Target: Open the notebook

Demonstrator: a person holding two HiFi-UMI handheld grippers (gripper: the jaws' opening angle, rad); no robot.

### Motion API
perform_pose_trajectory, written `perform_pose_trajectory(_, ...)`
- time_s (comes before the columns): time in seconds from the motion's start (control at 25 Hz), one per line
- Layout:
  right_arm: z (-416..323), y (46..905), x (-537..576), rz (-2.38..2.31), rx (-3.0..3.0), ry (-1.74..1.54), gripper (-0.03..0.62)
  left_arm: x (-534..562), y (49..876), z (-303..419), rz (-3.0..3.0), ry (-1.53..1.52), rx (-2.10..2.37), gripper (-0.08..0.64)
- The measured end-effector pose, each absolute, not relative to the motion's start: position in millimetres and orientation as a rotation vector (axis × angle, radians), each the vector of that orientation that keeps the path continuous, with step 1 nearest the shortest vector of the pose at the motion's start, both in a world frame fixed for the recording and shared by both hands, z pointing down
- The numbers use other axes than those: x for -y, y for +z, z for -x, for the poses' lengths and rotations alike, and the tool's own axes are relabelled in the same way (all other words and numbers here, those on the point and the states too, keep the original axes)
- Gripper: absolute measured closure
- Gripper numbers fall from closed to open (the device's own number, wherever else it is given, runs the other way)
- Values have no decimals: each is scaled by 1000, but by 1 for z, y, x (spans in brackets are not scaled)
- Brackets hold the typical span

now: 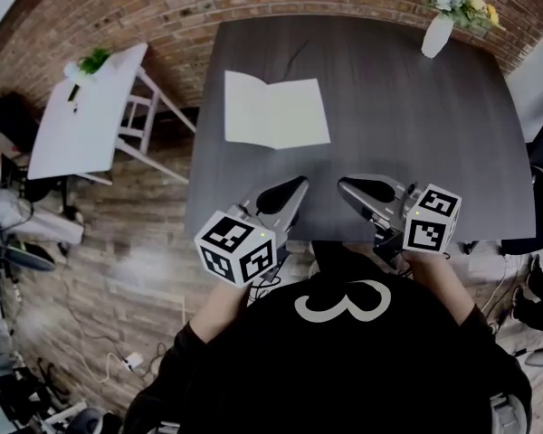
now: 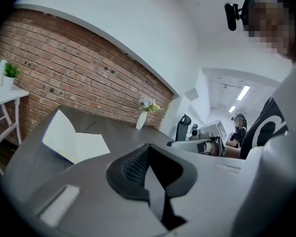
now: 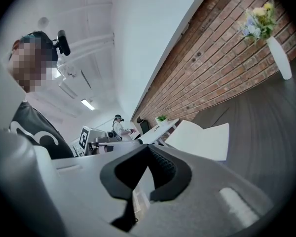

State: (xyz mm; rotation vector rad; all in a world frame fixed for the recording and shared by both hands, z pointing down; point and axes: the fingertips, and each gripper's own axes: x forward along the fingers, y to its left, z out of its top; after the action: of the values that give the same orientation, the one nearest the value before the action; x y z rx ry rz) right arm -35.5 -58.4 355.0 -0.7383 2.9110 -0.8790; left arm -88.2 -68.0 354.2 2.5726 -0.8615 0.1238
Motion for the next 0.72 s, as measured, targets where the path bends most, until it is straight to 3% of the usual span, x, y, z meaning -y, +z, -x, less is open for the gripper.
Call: perform_pose_trajectory(0.72,31,365,67,768,-2882,-901,592,71,362,72,-2592,168,829,546)
